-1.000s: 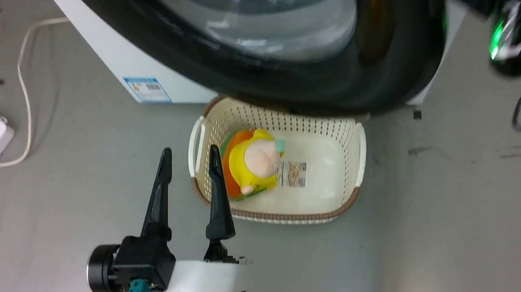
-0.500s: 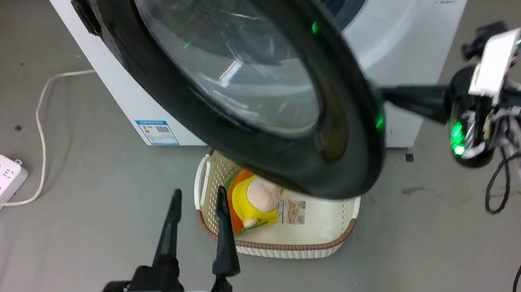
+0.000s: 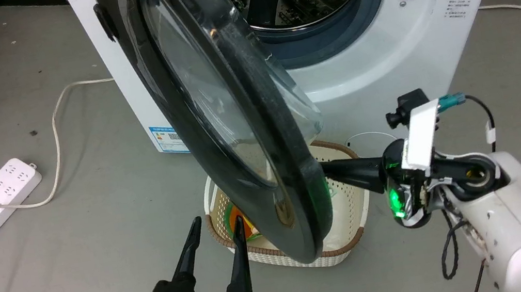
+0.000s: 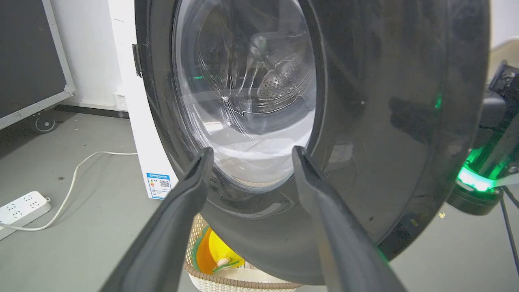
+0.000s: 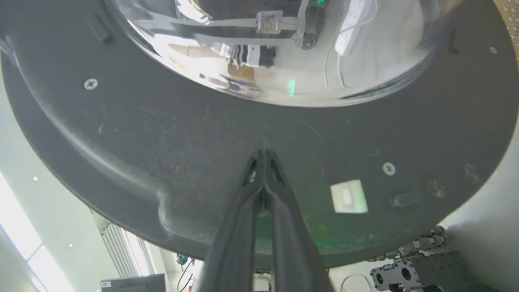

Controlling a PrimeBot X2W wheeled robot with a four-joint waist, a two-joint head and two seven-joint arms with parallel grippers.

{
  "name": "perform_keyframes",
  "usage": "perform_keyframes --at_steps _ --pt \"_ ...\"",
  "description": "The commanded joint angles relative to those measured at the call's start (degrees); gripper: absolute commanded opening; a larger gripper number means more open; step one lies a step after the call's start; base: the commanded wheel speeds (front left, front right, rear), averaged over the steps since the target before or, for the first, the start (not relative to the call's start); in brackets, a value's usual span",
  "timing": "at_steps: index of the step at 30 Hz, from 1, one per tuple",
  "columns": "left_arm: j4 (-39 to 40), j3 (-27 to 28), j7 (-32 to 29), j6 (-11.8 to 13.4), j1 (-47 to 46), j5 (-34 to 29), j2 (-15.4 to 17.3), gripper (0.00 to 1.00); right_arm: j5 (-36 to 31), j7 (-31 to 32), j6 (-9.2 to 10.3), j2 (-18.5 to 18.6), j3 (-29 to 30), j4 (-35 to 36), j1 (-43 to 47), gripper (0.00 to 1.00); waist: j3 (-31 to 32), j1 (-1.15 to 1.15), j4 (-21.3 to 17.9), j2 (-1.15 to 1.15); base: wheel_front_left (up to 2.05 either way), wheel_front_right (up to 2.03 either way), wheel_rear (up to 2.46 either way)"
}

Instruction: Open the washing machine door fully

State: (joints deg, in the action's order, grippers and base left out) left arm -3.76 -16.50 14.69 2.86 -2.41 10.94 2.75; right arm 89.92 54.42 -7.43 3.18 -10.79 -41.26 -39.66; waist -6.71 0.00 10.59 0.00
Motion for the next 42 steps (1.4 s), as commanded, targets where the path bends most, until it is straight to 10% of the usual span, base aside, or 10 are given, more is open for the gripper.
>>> perform_keyframes --at_steps 1,2,3,4,14,22,29,42 --pt "-0.22 -0.13 0.30 0.06 0.15 -0.18 0.12 1.00 1.06 -1.29 -0.06 -0.30 -0.93 0.67 1.44 0.00 0.03 0.00 0.02 0.00 0.00 0.00 0.00" --pt "-0.30 -0.07 0.30 0.14 0.13 -0.14 0.12 1.00 1.19 -2.25 -0.06 -0.30 -0.96 0.85 1.50 0.00 0.12 0.00 -0.02 0.00 0.00 0.00 0.00" --pt "-0.33 0.04 0.30 0.21 0.13 -0.08 0.12 1.00 1.00 -3.62 -0.06 -0.30 -0.67 1.11 1.49 0.39 0.22 0.00 -0.09 0.00 0.00 0.00 0.00" --pt "-0.29 0.19 0.30 0.28 0.14 0.01 0.12 1.00 0.82 -4.87 -0.06 -0.30 -0.31 1.33 1.51 1.00 0.38 0.00 -0.21 0.00 0.00 0.00 0.00" --pt "0.16 1.95 0.30 -0.60 0.37 0.94 0.12 1.00 -5.68 -17.98 -0.06 4.87 3.14 10.28 4.62 1.00 2.65 0.00 -2.67 0.00 0.00 0.00 0.00" --pt "0.63 5.04 0.30 -1.26 0.40 1.33 0.12 1.00 -36.37 -51.39 -0.06 18.02 -3.71 31.94 14.22 1.00 5.43 0.00 -6.43 0.00 0.00 0.00 0.00" --pt "0.18 6.46 0.30 -1.95 1.80 1.42 0.12 1.00 -58.22 -66.02 -0.06 21.63 -3.77 32.47 20.15 1.00 7.06 0.00 -8.01 0.00 0.00 0.00 0.00" --pt "-0.84 7.79 0.30 -2.16 3.96 0.76 0.12 1.00 -87.01 -69.22 -0.06 3.11 14.13 42.83 42.55 1.00 9.27 0.00 -8.41 0.00 0.00 0.00 0.00"
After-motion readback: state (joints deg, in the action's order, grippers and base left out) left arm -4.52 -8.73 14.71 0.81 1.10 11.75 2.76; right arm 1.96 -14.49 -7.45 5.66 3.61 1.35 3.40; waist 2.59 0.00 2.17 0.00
